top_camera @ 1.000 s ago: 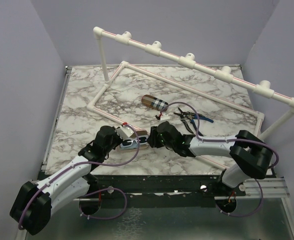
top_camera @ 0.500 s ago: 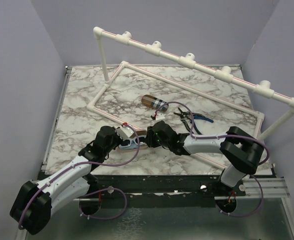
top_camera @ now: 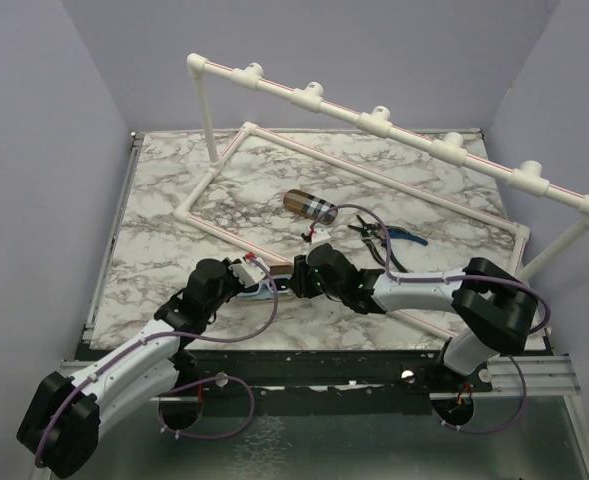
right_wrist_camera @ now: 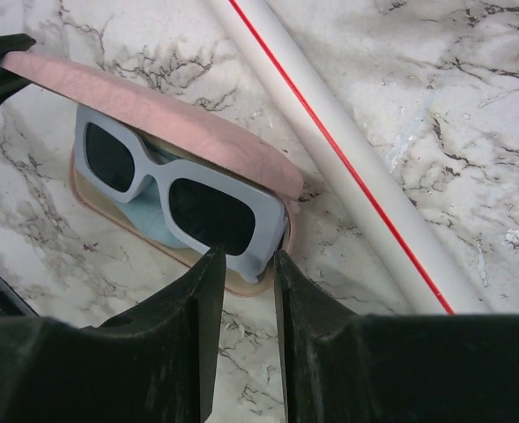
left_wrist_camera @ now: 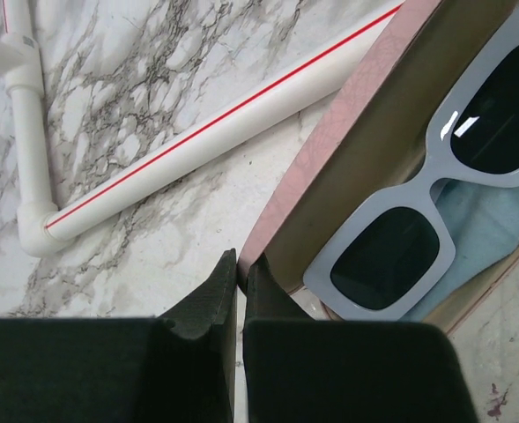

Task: Organize the sunglasses
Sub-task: Close the sunglasses case at the center of the board.

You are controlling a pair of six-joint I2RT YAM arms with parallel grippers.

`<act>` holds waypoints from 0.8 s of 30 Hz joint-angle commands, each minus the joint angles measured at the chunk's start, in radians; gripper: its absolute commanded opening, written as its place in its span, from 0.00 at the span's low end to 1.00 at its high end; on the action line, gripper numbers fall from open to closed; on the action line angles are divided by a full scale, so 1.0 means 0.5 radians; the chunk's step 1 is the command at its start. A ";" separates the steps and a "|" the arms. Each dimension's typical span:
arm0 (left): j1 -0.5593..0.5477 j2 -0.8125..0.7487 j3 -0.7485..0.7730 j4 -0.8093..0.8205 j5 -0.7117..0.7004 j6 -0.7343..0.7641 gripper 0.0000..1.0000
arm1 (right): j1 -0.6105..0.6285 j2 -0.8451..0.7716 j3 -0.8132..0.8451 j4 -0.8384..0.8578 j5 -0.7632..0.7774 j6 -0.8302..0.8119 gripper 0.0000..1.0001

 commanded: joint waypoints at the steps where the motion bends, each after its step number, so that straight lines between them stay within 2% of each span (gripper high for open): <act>1: -0.022 -0.123 -0.105 0.147 0.067 0.226 0.00 | 0.007 -0.129 -0.041 0.034 -0.102 -0.066 0.34; 8: -0.042 -0.334 -0.294 0.175 0.154 0.629 0.00 | -0.043 -0.385 -0.042 -0.087 -0.247 -0.298 0.40; 12: -0.057 -0.462 -0.419 0.165 0.237 0.888 0.00 | -0.071 -0.464 0.020 -0.154 -0.495 -0.511 0.43; 19: -0.066 -0.653 -0.565 0.022 0.440 1.295 0.00 | -0.071 -0.246 0.279 -0.290 -0.797 -0.868 0.55; 24: -0.067 -0.802 -0.659 -0.143 0.541 1.549 0.00 | -0.070 0.011 0.463 -0.318 -1.026 -1.047 0.59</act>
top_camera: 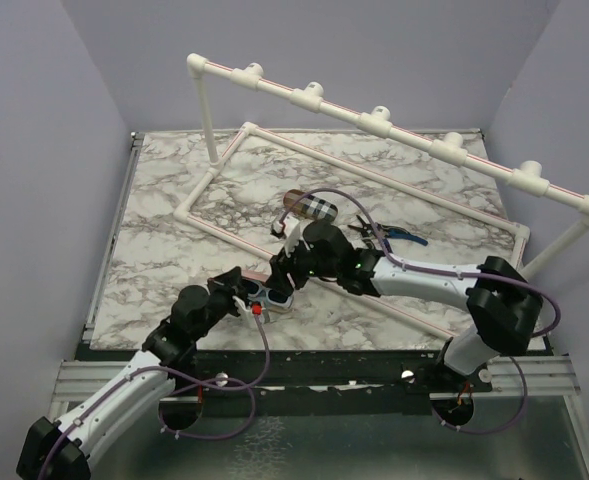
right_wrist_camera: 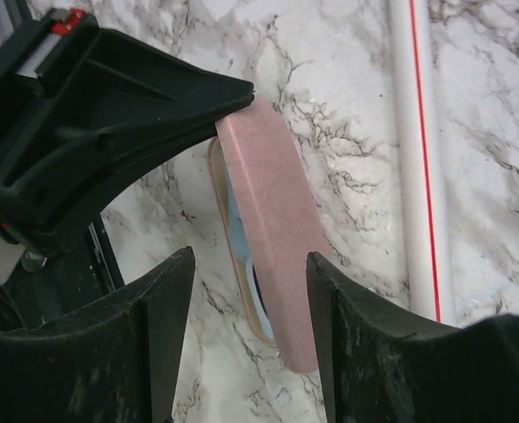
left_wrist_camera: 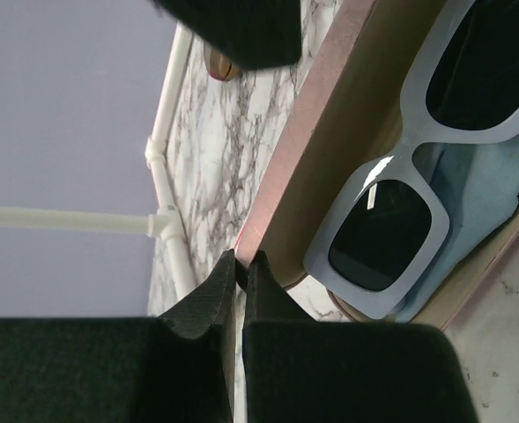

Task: Organize the sunglasses
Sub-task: Close the sunglasses case at the center of the board.

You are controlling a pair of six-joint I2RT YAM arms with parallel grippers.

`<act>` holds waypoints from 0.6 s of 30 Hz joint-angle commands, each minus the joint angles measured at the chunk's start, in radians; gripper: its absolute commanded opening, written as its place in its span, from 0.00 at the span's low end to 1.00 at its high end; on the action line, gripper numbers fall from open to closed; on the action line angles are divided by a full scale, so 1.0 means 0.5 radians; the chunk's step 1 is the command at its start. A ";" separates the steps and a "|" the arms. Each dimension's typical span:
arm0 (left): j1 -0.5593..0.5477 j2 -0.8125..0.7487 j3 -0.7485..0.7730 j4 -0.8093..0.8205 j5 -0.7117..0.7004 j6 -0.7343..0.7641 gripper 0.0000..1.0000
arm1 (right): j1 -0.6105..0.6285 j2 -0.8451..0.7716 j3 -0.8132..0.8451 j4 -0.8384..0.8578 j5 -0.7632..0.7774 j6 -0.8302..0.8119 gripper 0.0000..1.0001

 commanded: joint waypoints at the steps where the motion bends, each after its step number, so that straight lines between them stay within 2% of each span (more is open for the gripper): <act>1: -0.015 -0.127 -0.223 -0.368 0.204 0.415 0.00 | -0.002 0.221 0.165 -0.132 -0.310 -0.242 0.59; 8: -0.015 -0.333 -0.283 -0.752 0.314 0.663 0.00 | 0.000 0.420 0.259 -0.105 -0.411 -0.234 0.58; 14: -0.015 -0.300 -0.307 -0.794 0.297 0.694 0.00 | 0.002 0.478 0.203 0.012 -0.459 -0.116 0.45; 18: -0.014 -0.243 -0.314 -0.773 0.300 0.720 0.00 | 0.012 0.478 0.122 0.164 -0.503 0.009 0.44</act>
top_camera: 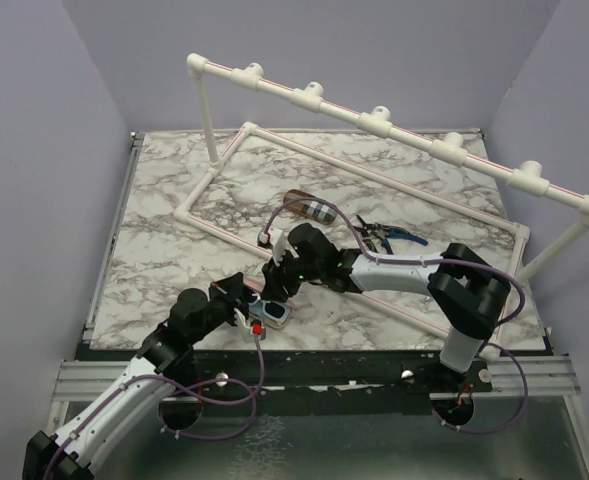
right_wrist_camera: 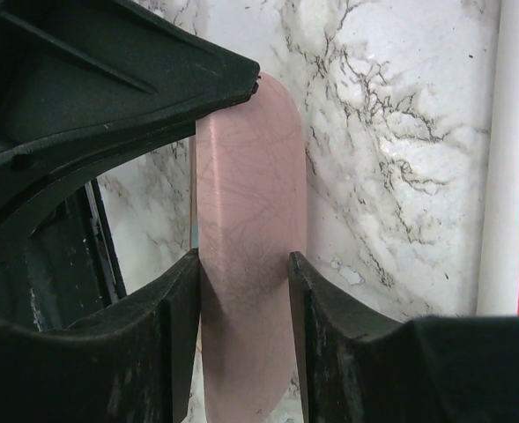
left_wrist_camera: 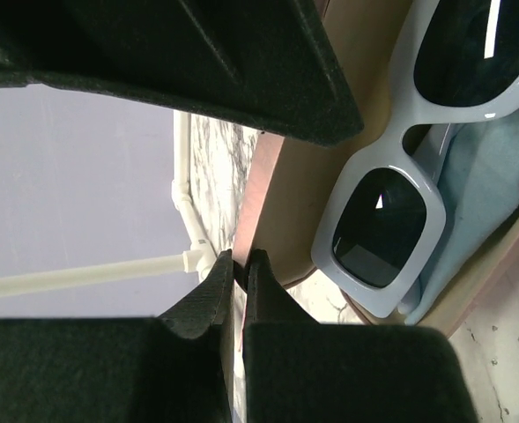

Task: Organize the sunglasses
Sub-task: Close the sunglasses case at the center of the board.

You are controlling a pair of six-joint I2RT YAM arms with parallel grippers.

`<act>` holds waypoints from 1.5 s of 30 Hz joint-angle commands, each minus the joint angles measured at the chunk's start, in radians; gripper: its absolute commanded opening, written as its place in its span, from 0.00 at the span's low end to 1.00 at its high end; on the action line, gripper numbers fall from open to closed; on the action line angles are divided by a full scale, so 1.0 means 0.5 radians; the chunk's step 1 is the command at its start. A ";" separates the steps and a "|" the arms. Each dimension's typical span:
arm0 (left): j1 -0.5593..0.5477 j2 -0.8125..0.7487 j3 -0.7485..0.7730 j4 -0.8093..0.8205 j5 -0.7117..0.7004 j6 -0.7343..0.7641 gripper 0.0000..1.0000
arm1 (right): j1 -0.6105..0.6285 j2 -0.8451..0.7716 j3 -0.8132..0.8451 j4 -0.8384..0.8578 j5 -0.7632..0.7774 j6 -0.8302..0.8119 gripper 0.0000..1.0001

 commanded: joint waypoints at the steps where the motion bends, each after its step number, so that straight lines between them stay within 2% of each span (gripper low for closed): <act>1: -0.012 0.083 -0.314 -0.338 0.090 0.165 0.00 | 0.024 0.022 -0.071 0.189 -0.118 0.147 0.44; 12: -0.011 0.090 -0.317 -0.341 0.088 0.203 0.00 | 0.213 -0.170 -0.203 0.223 0.242 0.222 0.45; 20: -0.011 0.072 -0.315 -0.329 0.049 0.204 0.00 | 0.233 -0.195 -0.177 0.124 0.455 0.260 0.33; 25: -0.011 0.053 -0.314 -0.289 0.031 0.180 0.00 | 0.259 -0.220 -0.141 0.068 0.581 0.224 0.17; 33: -0.011 0.015 -0.314 -0.231 0.024 0.197 0.00 | 0.295 -0.216 -0.083 -0.041 0.748 0.168 0.01; 42: -0.011 0.005 -0.310 -0.142 -0.004 0.186 0.36 | 0.298 -0.261 -0.142 -0.008 0.850 0.093 0.01; 45: -0.011 0.000 -0.308 -0.130 -0.057 0.173 0.39 | 0.298 -0.260 -0.154 -0.010 0.871 0.091 0.01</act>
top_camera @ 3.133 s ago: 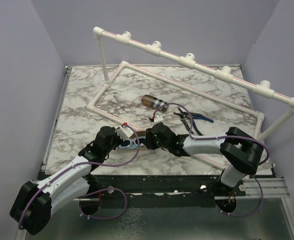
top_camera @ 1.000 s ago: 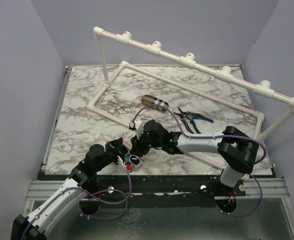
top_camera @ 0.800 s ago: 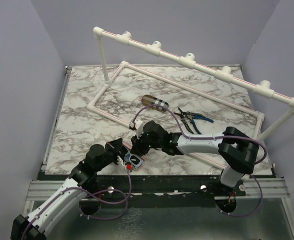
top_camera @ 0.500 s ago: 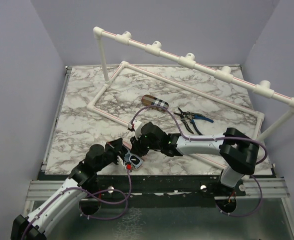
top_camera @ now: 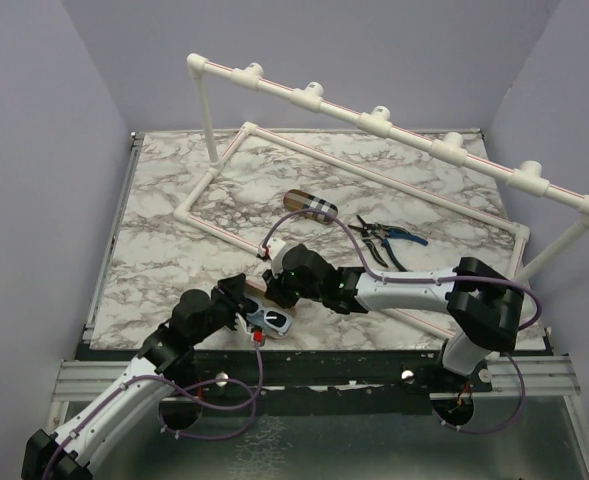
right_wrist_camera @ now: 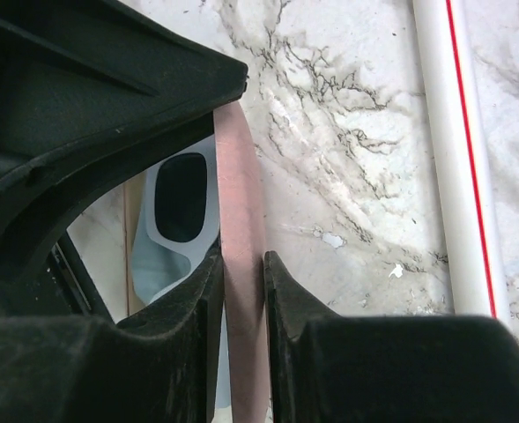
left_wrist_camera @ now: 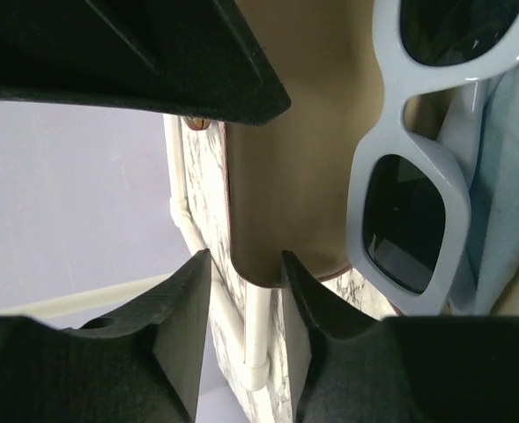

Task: Organize the sunglasses
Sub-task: Close the sunglasses case at the center of the board.

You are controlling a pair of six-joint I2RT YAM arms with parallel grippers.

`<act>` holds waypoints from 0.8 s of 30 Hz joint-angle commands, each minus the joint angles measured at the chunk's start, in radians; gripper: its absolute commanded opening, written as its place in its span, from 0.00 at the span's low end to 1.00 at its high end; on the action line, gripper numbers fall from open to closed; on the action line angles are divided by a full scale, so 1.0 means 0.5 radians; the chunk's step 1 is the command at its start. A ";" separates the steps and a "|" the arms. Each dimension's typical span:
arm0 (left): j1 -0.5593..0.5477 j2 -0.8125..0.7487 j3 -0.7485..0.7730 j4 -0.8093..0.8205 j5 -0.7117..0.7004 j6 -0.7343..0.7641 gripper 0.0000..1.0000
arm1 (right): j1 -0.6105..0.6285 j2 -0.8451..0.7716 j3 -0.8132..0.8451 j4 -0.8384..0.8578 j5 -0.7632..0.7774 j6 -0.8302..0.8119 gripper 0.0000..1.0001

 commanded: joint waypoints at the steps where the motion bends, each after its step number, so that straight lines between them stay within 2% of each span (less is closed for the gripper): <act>1: -0.002 -0.017 -0.297 -0.063 -0.110 0.011 0.40 | 0.006 -0.059 -0.021 -0.010 0.112 -0.038 0.00; 9: -0.002 -0.036 -0.195 0.008 -0.175 -0.135 0.49 | 0.006 -0.120 -0.077 -0.103 0.343 -0.094 0.01; 16: -0.002 0.195 0.012 0.004 -0.169 -0.327 0.52 | 0.007 -0.125 -0.106 -0.128 0.480 -0.118 0.01; 21: -0.002 0.314 0.154 -0.401 0.086 -0.215 0.53 | -0.002 -0.152 -0.147 -0.114 0.640 -0.131 0.00; 24: -0.002 0.306 0.165 -0.485 0.212 -0.206 0.54 | -0.026 -0.141 -0.131 -0.140 0.692 -0.143 0.00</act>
